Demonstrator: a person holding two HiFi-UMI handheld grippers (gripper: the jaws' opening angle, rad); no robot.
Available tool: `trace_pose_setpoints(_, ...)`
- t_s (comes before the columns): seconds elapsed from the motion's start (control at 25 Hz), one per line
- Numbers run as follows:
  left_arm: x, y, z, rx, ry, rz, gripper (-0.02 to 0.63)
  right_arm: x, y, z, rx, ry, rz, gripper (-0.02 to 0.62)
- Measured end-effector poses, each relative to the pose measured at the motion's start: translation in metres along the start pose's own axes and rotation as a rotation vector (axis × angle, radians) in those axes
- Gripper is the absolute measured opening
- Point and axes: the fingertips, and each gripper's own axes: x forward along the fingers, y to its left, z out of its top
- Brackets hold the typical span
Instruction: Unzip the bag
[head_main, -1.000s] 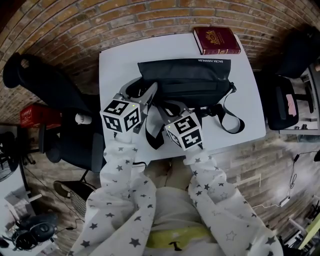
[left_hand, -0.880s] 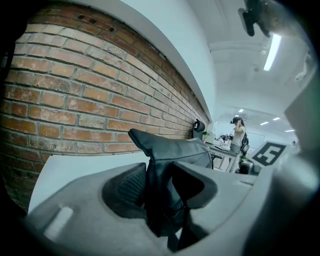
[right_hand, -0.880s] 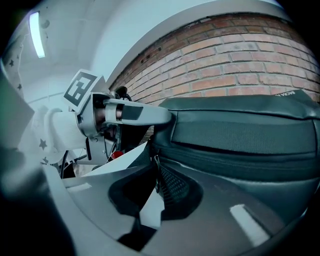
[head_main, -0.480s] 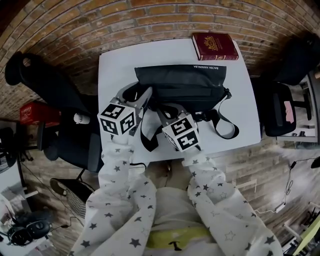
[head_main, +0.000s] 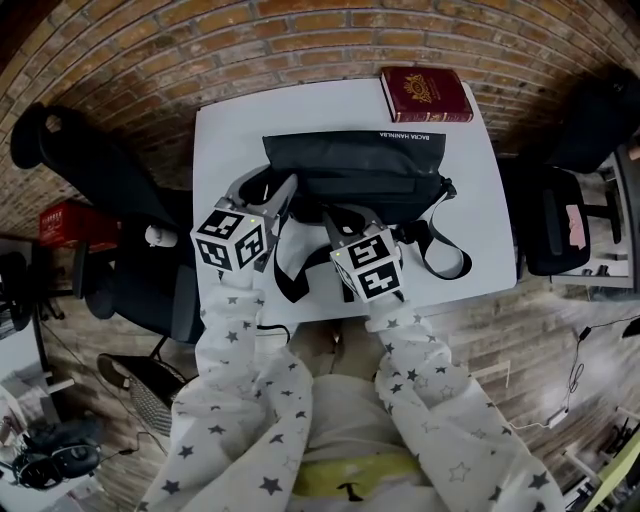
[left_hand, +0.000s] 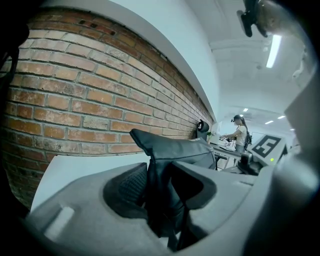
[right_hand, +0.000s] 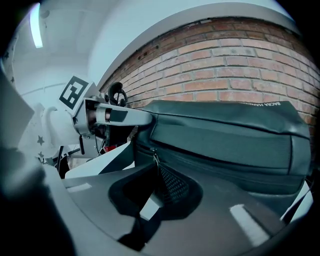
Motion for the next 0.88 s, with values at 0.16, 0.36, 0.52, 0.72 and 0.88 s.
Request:
trace_pose_setpoints(0.16,-0.001,0.002,0.0,-0.001,-0.003,0.014,0.15,-0.004,-0.004,-0.001,0.001,-0.003,-0.011,0.026)
trace_pose_setpoints(0.36,-0.001,0.001,-0.001,-0.003,-0.006,0.033,0.15,-0.011,-0.015,-0.005,-0.003,0.005,-0.045,0.026)
trace_pose_setpoints(0.52,-0.001,0.002,-0.001,-0.005,-0.012,0.052,0.15,-0.019,-0.027,-0.008,0.012,0.005,-0.076,0.026)
trace_pose_setpoints(0.72,0.0,0.002,-0.001,-0.016,-0.026,0.099,0.15,-0.028,-0.041,-0.011,0.026,-0.002,-0.112,0.026)
trace_pose_setpoints(0.88,0.0,0.003,-0.001,-0.017,-0.037,0.123,0.15,-0.034,-0.05,-0.014,0.03,-0.001,-0.131,0.026)
